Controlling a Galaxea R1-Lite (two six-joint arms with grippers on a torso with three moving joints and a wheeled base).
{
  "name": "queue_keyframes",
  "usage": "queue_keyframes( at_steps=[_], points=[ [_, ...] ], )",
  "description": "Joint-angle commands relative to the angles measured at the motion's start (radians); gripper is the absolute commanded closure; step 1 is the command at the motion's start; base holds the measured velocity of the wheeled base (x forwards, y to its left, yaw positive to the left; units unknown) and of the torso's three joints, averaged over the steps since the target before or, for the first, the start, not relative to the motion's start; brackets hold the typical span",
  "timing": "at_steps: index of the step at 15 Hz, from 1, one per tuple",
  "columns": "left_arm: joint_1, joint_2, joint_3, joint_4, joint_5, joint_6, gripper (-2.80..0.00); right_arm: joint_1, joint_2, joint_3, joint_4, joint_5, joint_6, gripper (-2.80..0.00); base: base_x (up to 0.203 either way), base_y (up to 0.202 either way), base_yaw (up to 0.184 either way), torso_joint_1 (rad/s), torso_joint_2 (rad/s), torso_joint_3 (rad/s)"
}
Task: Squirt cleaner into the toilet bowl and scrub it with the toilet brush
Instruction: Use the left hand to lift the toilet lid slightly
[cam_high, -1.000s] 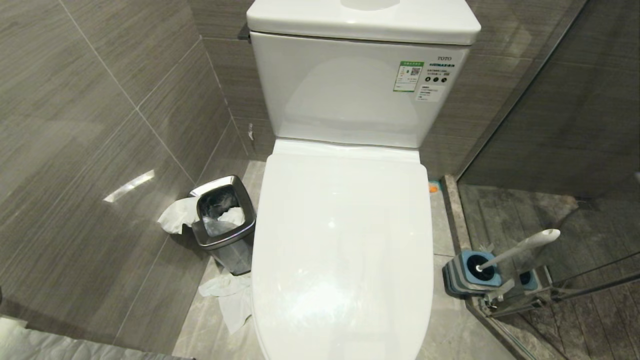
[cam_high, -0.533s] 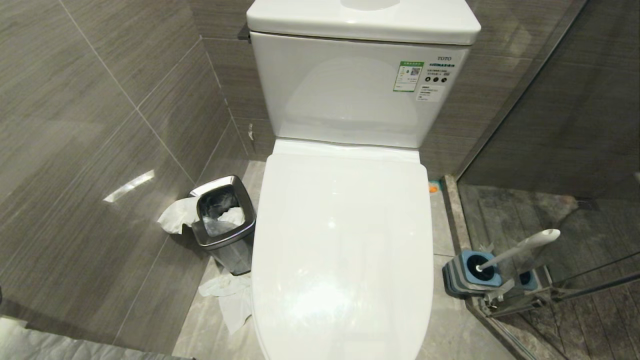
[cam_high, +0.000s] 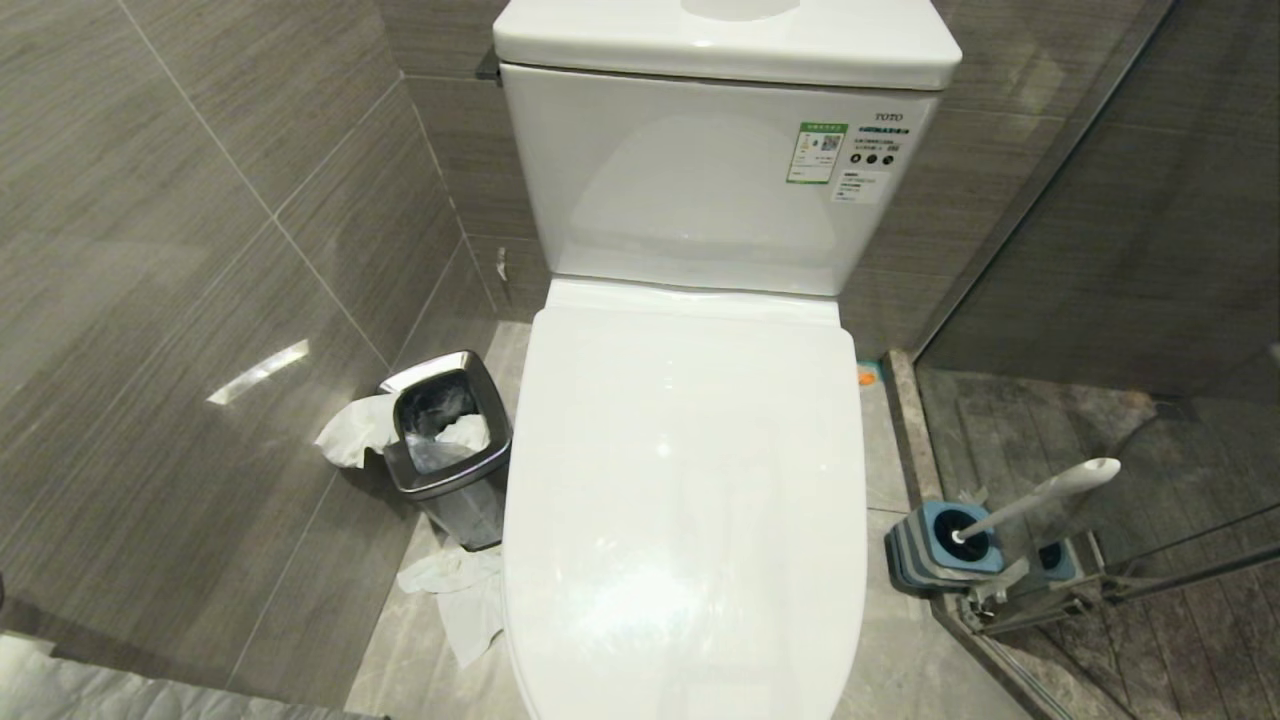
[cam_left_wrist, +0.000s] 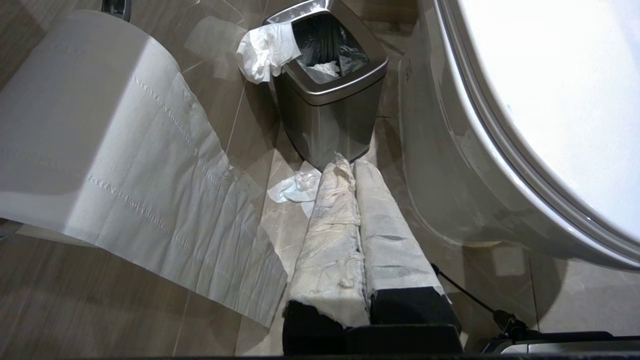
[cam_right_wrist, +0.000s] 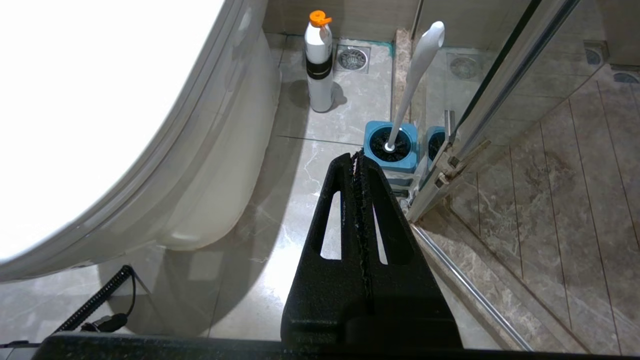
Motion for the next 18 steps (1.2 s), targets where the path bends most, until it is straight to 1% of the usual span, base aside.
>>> queue_keyframes(
  at_steps=[1, 3, 5, 6, 8, 9, 13, 16, 18],
  points=[
    [0.000, 0.002, -0.002, -0.006, -0.001, 0.008, 0.00, 0.000, 0.001, 0.000, -0.001, 0.000, 0.000, 0.00, 0.000, 0.000, 0.000, 0.000, 0.00, 0.000],
    [0.000, 0.002, -0.037, -0.022, -0.008, 0.044, 0.00, 0.000, 0.001, 0.000, -0.001, 0.000, 0.000, 0.00, 0.000, 0.000, 0.000, 0.000, 0.00, 0.000],
    [0.000, 0.002, -0.083, -0.008, -0.025, 0.057, 0.00, 0.000, 0.001, 0.001, -0.001, 0.000, 0.000, 0.00, 0.000, 0.000, 0.000, 0.000, 0.00, 0.000],
    [0.000, 0.002, -0.111, 0.015, -0.046, 0.073, 0.00, 0.000, 0.001, 0.000, -0.001, 0.000, 0.000, 0.00, 0.000, 0.000, 0.000, 0.000, 0.00, 0.000],
    [0.002, 0.004, -0.159, 0.074, -0.108, 0.134, 0.00, 0.000, 0.001, 0.001, -0.001, 0.000, 0.000, 0.00, 0.000, 0.000, 0.000, 0.000, 0.00, 0.000],
    [0.003, 0.010, -0.177, 0.093, -0.137, 0.151, 0.00, 0.000, 0.001, 0.001, -0.001, 0.000, 0.000, 0.00, 0.000, 0.000, 0.000, 0.000, 0.00, 0.000],
    [0.003, 0.092, -0.245, 0.099, -0.159, 0.161, 0.00, 0.000, 0.001, 0.001, -0.001, 0.000, 0.000, 0.00, 0.000, 0.000, 0.000, 0.000, 0.00, 0.000],
    [0.003, 0.159, -0.283, 0.098, -0.188, 0.175, 0.00, 0.000, 0.001, 0.000, -0.001, 0.000, 0.000, 0.00, 0.000, 0.000, 0.000, 0.000, 0.00, 0.000],
    [0.003, 0.223, -0.315, 0.093, -0.191, 0.184, 0.00, 0.000, 0.001, 0.000, -0.001, 0.000, 0.000, 0.00, 0.000, 0.000, 0.000, 0.000, 0.00, 0.000]
  ],
)
